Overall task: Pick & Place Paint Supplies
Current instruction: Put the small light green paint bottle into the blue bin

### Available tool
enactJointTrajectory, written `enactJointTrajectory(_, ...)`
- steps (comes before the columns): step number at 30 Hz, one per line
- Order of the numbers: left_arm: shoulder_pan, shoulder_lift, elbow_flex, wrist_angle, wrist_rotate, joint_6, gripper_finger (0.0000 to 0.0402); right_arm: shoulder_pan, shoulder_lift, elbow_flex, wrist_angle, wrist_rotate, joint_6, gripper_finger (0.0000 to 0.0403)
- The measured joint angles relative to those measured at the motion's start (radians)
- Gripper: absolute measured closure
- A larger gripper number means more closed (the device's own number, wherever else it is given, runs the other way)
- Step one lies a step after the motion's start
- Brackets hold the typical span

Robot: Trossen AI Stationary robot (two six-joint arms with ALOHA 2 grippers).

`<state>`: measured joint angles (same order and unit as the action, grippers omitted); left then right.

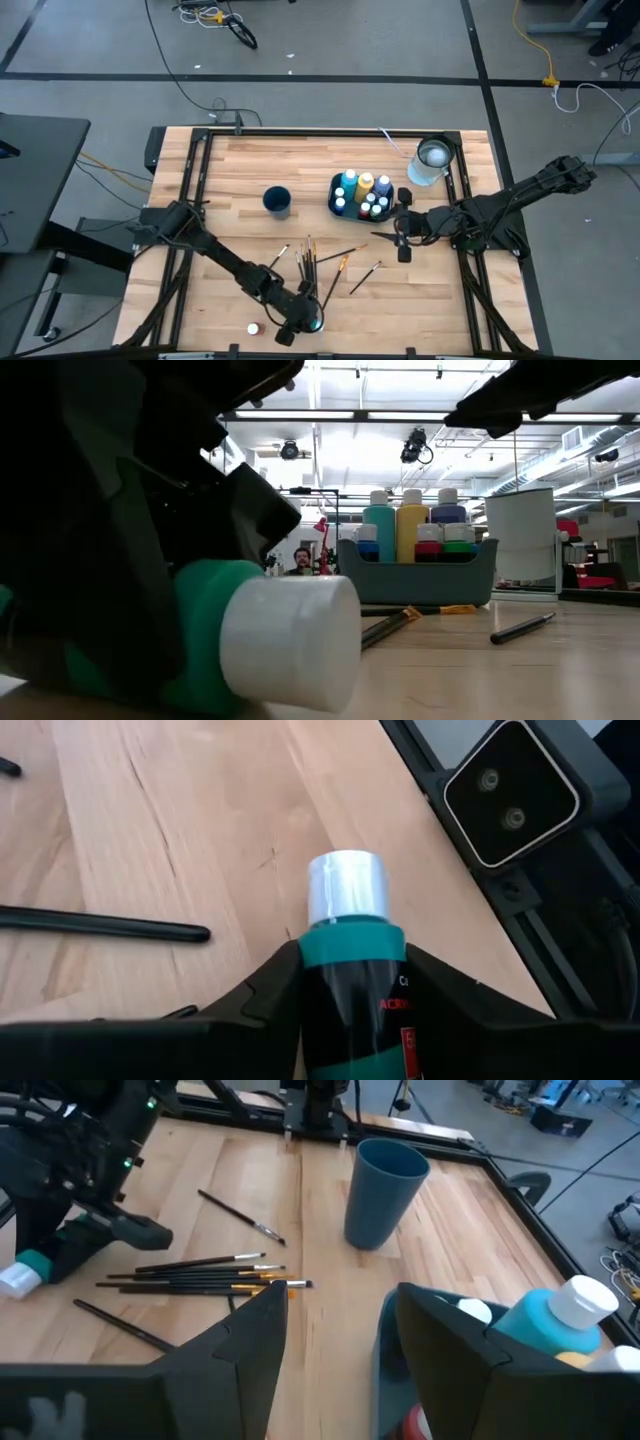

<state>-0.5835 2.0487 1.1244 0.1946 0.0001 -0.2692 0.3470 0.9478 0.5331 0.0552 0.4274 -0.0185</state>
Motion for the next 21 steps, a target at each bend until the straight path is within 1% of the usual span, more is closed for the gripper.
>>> enactJointTrajectory(5, 0.024, -0.021, 0.000, 0.009, -0.016, -0.015, 0.0255, 0.000, 0.000, 0.000, 0.035, 0.000, 0.000, 0.0211)
enactJointTrajectory(12, 0.093, -0.156, -0.001, 0.005, -0.090, 0.062, 0.0246, 0.000, 0.000, 0.000, 0.127, 0.000, -0.010, 0.0211)
enactJointTrajectory(15, 0.142, -0.220, 0.000, 0.018, -0.185, 0.105, 0.0249, 0.000, 0.000, 0.000, 0.122, -0.015, -0.064, 0.0211)
enactJointTrajectory(18, 0.200, -0.250, 0.000, 0.072, -0.299, 0.168, 0.0243, 0.000, 0.015, 0.000, 0.158, -0.076, -0.091, 0.0211)
enactJointTrajectory(19, 0.222, -0.252, 0.000, 0.108, -0.315, 0.185, 0.0241, 0.000, 0.025, 0.000, 0.185, -0.097, -0.099, 0.0211)
enactJointTrajectory(21, 0.266, -0.254, 0.000, 0.172, -0.304, 0.224, 0.0238, 0.000, 0.052, 0.000, 0.266, -0.132, -0.135, 0.0211)
